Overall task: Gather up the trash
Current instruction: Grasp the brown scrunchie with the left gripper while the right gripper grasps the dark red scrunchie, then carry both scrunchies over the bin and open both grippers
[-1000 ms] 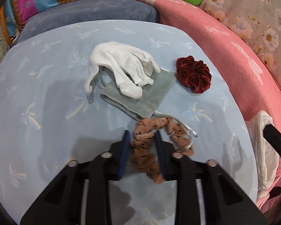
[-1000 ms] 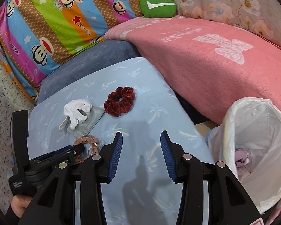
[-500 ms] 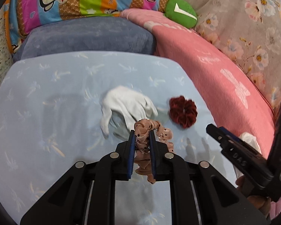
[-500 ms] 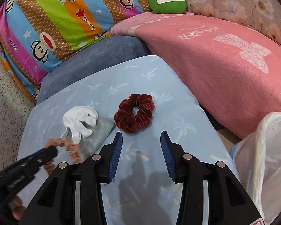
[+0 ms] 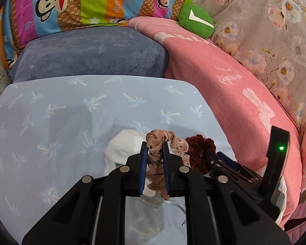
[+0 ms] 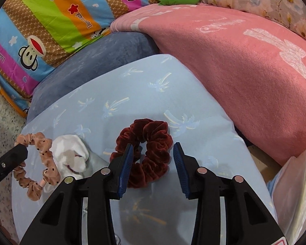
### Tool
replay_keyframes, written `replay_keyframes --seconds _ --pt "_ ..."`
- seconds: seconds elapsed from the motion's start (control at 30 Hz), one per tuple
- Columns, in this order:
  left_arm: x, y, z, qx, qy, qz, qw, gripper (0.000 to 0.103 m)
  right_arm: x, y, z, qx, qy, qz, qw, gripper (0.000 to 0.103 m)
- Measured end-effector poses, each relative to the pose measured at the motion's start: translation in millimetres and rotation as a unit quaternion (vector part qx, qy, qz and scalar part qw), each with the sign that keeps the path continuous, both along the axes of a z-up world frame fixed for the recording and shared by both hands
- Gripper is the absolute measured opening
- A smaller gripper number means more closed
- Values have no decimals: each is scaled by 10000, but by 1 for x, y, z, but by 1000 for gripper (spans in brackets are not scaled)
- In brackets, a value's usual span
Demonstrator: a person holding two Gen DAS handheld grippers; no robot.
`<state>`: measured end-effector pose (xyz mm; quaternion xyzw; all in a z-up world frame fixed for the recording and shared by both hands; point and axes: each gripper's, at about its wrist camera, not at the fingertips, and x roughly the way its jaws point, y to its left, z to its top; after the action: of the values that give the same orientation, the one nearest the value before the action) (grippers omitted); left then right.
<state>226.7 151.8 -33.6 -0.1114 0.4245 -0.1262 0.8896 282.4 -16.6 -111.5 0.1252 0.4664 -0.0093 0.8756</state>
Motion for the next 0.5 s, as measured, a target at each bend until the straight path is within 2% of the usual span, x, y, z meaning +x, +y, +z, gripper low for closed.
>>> replay_keyframes --seconds 0.07,0.3,0.5 --pt "1 -3 -1 4 18 -35 10000 14 2 -2 -8 79 117 -6 9999 26" --pt "-4 -11 -5 19 106 -112 9999 14 -12 -9 -13 201 83 20 9998 19" --pt "-17 -21 2 39 76 -189 9998 14 -39 -16 -3 364 10 -26 9993 17"
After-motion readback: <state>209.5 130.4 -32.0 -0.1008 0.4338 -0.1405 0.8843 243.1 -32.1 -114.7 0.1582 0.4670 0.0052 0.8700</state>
